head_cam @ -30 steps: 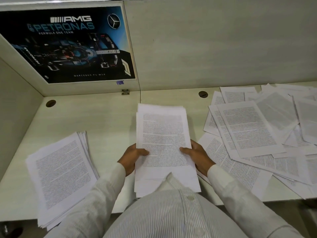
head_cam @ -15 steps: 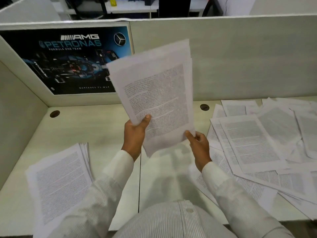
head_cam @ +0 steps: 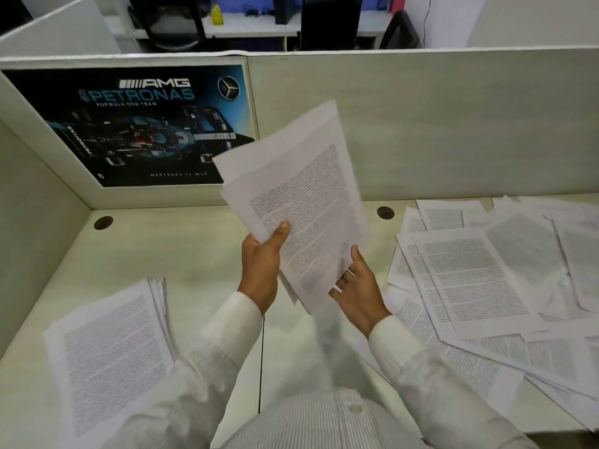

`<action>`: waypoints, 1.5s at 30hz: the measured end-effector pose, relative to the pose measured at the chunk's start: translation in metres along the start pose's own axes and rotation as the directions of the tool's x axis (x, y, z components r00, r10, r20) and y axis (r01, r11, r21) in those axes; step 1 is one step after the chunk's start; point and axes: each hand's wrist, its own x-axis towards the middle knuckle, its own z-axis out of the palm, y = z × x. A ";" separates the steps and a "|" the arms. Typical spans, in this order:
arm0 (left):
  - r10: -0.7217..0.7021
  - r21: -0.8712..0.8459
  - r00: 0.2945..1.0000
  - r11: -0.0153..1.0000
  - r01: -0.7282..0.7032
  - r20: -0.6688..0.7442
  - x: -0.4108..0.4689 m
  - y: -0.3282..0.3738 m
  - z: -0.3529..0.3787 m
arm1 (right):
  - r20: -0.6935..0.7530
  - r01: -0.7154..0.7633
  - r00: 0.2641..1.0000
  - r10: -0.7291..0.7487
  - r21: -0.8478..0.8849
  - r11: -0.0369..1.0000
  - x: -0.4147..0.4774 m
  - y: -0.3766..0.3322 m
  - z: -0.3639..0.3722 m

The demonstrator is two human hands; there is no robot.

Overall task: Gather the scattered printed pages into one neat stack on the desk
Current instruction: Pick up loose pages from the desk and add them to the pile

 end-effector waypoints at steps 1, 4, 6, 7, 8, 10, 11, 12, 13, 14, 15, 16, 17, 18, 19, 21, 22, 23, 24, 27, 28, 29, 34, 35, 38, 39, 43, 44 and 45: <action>0.001 -0.031 1.000 1.000 -0.001 0.014 -0.001 0.002 -0.001 | -0.001 -0.004 1.000 0.004 0.018 1.000 -0.001 0.002 -0.001; 0.030 -0.121 0.996 0.992 -0.020 0.082 -0.005 0.004 -0.004 | 0.053 -0.010 0.999 0.006 0.068 0.998 -0.004 0.003 -0.001; 0.040 -0.101 0.992 0.995 -0.028 0.121 -0.008 0.001 -0.004 | 0.082 0.004 0.997 -0.010 0.072 0.997 -0.006 0.001 0.002; 0.034 -0.063 0.989 0.998 -0.026 0.141 -0.009 -0.002 -0.005 | 0.094 0.008 0.995 -0.015 0.067 0.998 -0.006 0.000 0.005; 0.019 -0.012 0.988 1.000 -0.017 0.154 -0.010 -0.007 -0.004 | 0.101 0.010 0.995 -0.016 0.060 0.998 -0.006 0.000 0.008; -0.006 0.119 0.991 0.993 -0.010 0.131 -0.011 -0.016 -0.005 | 0.112 0.018 0.993 -0.024 0.057 0.998 -0.008 0.000 0.011; -0.002 0.178 0.994 0.984 -0.019 0.112 -0.011 -0.021 -0.005 | 0.115 0.018 0.993 -0.025 0.062 0.998 -0.009 0.001 0.012; 0.007 0.223 0.995 0.974 -0.029 0.099 -0.011 -0.025 -0.007 | 0.119 0.013 0.993 -0.020 0.064 0.998 -0.011 0.001 0.012; 0.018 0.259 0.995 0.965 -0.042 0.093 -0.010 -0.028 -0.009 | 0.114 0.008 0.993 -0.014 0.055 0.998 -0.011 0.002 0.010; 0.026 0.291 0.995 0.955 -0.052 0.091 -0.010 -0.030 -0.011 | 0.104 0.001 0.995 -0.005 0.039 0.999 -0.013 0.002 0.010; 0.033 0.313 0.995 0.948 -0.059 0.090 -0.008 -0.032 -0.015 | 0.066 -0.002 0.998 0.001 0.013 1.000 -0.013 0.003 0.008; 0.036 0.324 0.996 0.944 -0.062 0.087 -0.007 -0.033 -0.019 | 0.009 0.003 1.000 -0.003 -0.013 1.000 -0.014 0.003 0.006; 0.037 0.328 0.996 0.943 -0.062 0.080 -0.006 -0.032 -0.024 | -0.053 0.027 0.998 -0.030 -0.048 0.998 -0.014 0.004 0.003; 0.033 0.326 0.997 0.944 -0.054 0.069 -0.005 -0.032 -0.029 | -0.111 0.058 0.991 -0.069 -0.096 0.994 -0.013 0.004 -0.002; 0.018 0.319 0.998 0.947 -0.037 0.063 -0.005 -0.031 -0.036 | -0.150 0.093 0.982 -0.118 -0.168 0.981 -0.014 0.004 -0.007; -0.040 0.303 0.997 0.953 0.018 0.067 -0.006 -0.031 -0.052 | -0.187 0.133 0.960 -0.209 -0.353 0.926 -0.015 0.003 -0.019; -0.079 0.294 0.994 0.954 0.055 0.073 -0.006 -0.031 -0.061 | -0.165 0.132 0.961 -0.223 -0.432 0.892 -0.017 0.002 -0.023; -0.124 0.273 0.989 0.957 0.098 0.080 -0.008 -0.031 -0.070 | -0.116 0.136 0.969 -0.218 -0.487 0.863 -0.019 0.001 -0.027; -0.168 0.242 0.982 0.960 0.142 0.090 -0.010 -0.031 -0.078 | -0.043 0.146 0.979 -0.197 -0.519 0.842 -0.023 0.000 -0.028; -0.284 0.197 0.950 0.947 0.256 0.132 -0.025 -0.029 -0.094 | 0.139 0.160 0.986 -0.097 -0.574 0.803 -0.034 0.005 -0.023; -0.318 0.185 0.936 0.939 0.289 0.151 -0.030 -0.030 -0.098 | 0.169 0.164 0.982 -0.078 -0.584 0.795 -0.037 0.009 -0.019; -0.349 0.167 0.921 0.932 0.322 0.170 -0.036 -0.032 -0.102 | 0.192 0.171 0.979 -0.067 -0.596 0.784 -0.040 0.013 -0.015; -0.421 0.034 0.889 0.906 0.422 0.180 -0.052 -0.041 -0.128 | 0.106 0.100 0.993 -0.049 -0.549 0.830 -0.036 0.032 -0.009; -0.422 0.024 0.889 0.905 0.425 0.175 -0.054 -0.043 -0.133 | 0.089 0.090 0.995 -0.048 -0.556 0.826 -0.034 0.036 -0.008; -0.437 0.124 0.891 0.897 0.424 0.118 -0.056 -0.050 -0.144 | 0.093 0.082 0.995 -0.030 -0.623 0.778 -0.033 0.047 0.001; -0.434 0.164 0.897 0.894 0.417 0.087 -0.055 -0.054 -0.148 | 0.098 0.084 0.995 -0.026 -0.646 0.758 -0.032 0.051 0.006; -0.404 0.137 0.911 0.901 0.412 -0.085 -0.048 -0.058 -0.170 | 0.097 0.111 0.993 -0.061 -0.680 0.725 -0.023 0.056 0.027; -0.391 0.133 0.912 0.904 0.406 -0.126 -0.045 -0.057 -0.177 | 0.101 0.112 0.993 -0.058 -0.689 0.716 -0.019 0.057 0.033; -0.372 0.144 0.915 0.908 0.394 -0.158 -0.044 -0.056 -0.184 | 0.111 0.108 0.993 -0.041 -0.709 0.696 -0.015 0.060 0.038</action>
